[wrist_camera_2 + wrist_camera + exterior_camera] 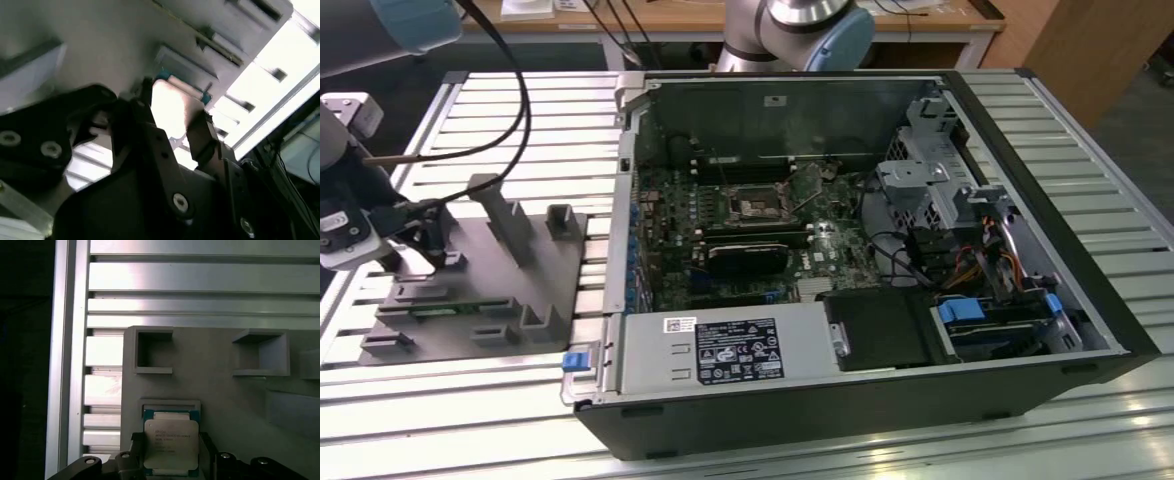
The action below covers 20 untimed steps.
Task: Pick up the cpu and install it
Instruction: 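Pick up the cpu and move it towards the insertion slot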
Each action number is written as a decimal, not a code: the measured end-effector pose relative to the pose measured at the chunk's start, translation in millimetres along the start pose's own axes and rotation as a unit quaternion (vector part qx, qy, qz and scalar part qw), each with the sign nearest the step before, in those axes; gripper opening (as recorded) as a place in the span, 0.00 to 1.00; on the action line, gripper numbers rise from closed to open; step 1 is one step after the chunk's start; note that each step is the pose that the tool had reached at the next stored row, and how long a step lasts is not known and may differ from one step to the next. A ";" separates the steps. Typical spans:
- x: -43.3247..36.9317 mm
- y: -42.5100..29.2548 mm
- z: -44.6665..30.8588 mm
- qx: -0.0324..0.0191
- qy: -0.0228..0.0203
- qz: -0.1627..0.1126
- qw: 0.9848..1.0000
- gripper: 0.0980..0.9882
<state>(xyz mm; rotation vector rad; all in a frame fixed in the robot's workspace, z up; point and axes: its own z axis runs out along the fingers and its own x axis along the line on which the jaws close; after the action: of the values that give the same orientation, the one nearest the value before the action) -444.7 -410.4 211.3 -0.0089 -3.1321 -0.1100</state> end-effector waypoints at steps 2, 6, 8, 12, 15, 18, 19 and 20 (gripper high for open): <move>0.0 0.1 -1.1 0.000 0.000 0.000 1.000 0.48; 0.1 0.2 -3.0 -0.001 0.000 0.000 1.000 0.48; 0.1 0.4 -5.8 -0.001 0.000 0.000 1.000 0.48; 0.1 0.8 -11.5 -0.001 0.000 0.000 1.000 0.48; 0.1 1.0 -13.8 -0.001 0.000 0.000 1.000 0.48; 0.1 1.1 -16.1 -0.001 0.000 0.000 1.000 0.48; 0.1 1.2 -16.9 -0.001 0.000 0.000 1.000 0.48; 0.2 1.3 -17.8 -0.001 0.000 0.000 1.000 0.48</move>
<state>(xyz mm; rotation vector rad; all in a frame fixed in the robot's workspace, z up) -444.8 -410.4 229.1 -0.0089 -3.1319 -0.1119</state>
